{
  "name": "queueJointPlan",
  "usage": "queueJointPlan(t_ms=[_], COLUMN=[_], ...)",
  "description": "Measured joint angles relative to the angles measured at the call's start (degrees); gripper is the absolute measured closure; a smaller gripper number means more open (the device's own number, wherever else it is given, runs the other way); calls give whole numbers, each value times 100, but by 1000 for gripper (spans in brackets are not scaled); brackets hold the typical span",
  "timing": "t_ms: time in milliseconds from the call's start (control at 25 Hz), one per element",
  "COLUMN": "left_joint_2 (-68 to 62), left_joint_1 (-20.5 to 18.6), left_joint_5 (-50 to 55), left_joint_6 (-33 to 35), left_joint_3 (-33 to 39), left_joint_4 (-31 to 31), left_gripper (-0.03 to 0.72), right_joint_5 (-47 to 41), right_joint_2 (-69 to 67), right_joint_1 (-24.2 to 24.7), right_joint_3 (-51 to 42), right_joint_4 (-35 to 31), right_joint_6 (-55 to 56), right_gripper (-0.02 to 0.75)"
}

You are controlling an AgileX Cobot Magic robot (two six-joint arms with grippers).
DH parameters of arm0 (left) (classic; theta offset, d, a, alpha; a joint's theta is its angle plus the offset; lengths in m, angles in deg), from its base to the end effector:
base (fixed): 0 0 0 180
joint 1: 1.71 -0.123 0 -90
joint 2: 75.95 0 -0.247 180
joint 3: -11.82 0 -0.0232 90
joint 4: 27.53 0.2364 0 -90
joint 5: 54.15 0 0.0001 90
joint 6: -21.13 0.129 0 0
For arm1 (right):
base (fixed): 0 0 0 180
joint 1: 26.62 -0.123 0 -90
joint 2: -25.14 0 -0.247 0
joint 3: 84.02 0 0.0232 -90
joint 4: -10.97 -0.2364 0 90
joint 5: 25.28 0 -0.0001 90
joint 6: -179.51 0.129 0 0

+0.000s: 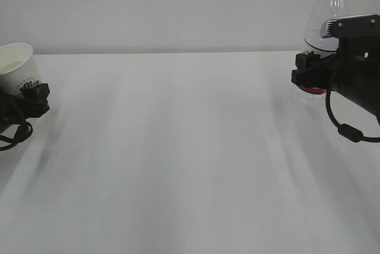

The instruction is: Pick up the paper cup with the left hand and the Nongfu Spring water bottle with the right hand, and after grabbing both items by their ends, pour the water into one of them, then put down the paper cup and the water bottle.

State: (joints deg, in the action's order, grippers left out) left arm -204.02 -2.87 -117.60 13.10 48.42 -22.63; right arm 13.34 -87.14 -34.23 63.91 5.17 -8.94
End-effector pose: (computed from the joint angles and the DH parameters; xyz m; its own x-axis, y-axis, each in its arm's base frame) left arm 0.3634 -0.0025 0.0703 -0.2005 -0.1055 -0.9740 0.0345 0.9928 -0.1146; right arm 0.3719 0.0415 0.1377 -0.2656 -0.1042 -0.9585 -0.0904 0.9925 -0.0828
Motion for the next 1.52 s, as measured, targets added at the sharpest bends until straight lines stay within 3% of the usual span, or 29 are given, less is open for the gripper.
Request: queueJointPlan(t_ms=[1240,1520], left_joint_2=[-636,-636], left_joint_1=[0,0], left_joint_5=[-36,-36], left_joint_6=[27,-24], left_joint_3=[-10,-10], left_joint_4=[-179,-182], left_gripper=[174,96], right_joint_5=[9,13], right_joint_2=[0,0], right_joint_1=[0,0], right_joint_3=[0,0], right_joint_4=[1,1], right_joint_6=[8,8], right_gripper=[272,272])
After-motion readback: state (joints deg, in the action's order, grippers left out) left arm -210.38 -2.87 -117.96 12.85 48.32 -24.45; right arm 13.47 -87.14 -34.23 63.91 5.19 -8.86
